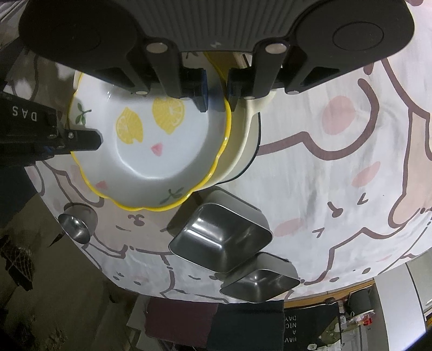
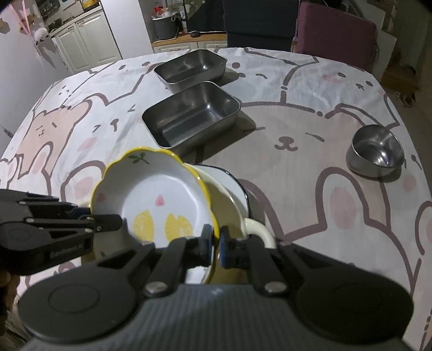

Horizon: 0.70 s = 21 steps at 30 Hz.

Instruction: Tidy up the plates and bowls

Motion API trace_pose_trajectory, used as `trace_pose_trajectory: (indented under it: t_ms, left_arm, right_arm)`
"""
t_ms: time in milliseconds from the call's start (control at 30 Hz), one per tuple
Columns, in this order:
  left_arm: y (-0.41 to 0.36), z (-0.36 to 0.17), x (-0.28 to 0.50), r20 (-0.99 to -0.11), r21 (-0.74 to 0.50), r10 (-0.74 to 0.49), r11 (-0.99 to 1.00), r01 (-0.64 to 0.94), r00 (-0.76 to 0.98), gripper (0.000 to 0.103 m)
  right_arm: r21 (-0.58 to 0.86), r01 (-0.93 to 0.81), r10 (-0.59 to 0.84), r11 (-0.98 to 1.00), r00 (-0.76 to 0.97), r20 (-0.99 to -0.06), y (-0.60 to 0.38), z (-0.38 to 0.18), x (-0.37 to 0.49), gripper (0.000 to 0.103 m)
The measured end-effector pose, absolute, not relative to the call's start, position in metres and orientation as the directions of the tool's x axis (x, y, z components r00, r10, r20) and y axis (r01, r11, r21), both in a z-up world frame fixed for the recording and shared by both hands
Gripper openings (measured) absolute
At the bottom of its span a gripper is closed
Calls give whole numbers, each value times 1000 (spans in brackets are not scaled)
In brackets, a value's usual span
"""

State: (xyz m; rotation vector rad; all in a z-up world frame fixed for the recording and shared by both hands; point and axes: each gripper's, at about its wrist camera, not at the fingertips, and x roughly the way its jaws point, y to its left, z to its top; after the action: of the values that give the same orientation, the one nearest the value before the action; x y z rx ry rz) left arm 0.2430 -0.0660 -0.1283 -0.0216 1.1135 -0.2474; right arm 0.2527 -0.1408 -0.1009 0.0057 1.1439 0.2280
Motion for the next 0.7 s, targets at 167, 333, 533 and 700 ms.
trace_pose_trajectory:
  t_ms: [167, 333, 533, 700]
  left_arm:
    - [-66, -130, 240, -888, -140, -213, 969, 201, 408, 16]
    - [-68, -131, 239, -890, -133, -209, 969, 208, 406, 16]
    - [-68, -131, 239, -890, -131, -210, 968, 214, 404, 16]
    - [-68, -132, 238, -890, -141, -218, 967, 213, 400, 15]
  right_arm:
    - [120, -190, 186, 975, 385, -904, -142, -102, 253, 7]
    - [109, -195, 178, 975, 384, -906, -140, -103, 253, 8]
    - [97, -201, 168, 975, 375, -911, -139, -106, 253, 8]
    - [96, -203, 167, 974, 368, -915, -139, -107, 253, 9]
